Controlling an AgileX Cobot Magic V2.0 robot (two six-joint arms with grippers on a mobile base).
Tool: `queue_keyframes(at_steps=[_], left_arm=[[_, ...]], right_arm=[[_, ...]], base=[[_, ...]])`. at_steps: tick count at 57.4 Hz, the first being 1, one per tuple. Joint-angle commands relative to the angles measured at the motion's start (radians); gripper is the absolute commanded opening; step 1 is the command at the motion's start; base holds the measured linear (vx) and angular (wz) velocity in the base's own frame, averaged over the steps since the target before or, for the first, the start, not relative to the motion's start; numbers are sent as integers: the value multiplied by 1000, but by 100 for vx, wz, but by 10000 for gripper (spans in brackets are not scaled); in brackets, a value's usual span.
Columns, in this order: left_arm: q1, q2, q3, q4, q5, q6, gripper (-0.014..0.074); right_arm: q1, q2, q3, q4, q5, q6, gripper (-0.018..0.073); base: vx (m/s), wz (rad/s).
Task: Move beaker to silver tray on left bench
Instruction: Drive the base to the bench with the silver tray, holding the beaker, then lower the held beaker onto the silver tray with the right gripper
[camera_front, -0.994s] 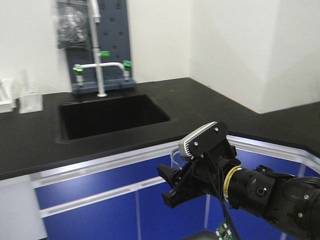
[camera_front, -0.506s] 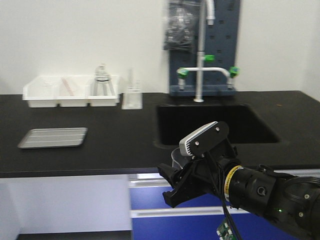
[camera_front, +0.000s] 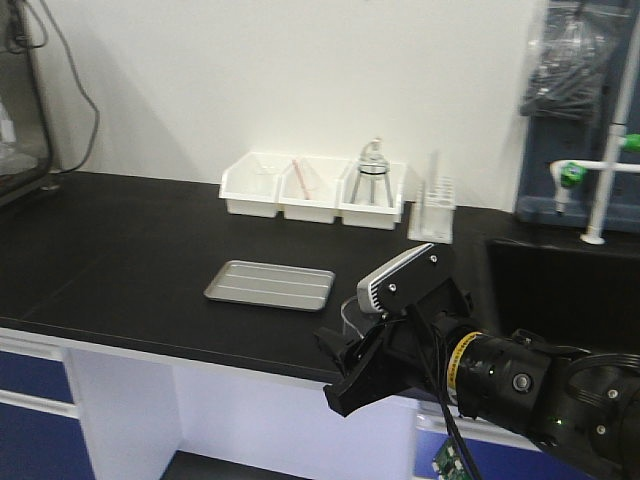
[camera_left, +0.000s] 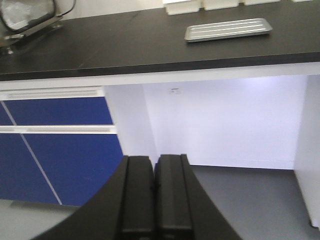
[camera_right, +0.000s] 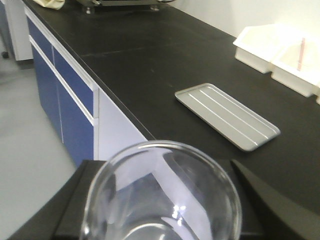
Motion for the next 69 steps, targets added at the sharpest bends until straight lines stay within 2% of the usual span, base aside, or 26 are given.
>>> queue_keyframes(at_steps=[1, 23, 69], left_arm=[[-2, -19, 28, -6, -78, -6, -6], [-2, -19, 28, -6, -78, -6, -6], [-2, -19, 28, -6, -78, -6, -6]], right_arm=[[-1, -45, -36, 15, -59, 2, -6], [-1, -45, -36, 15, -59, 2, -6], [-1, -45, -36, 15, -55, 2, -6]], base=[[22, 37], [25, 21], [27, 0]])
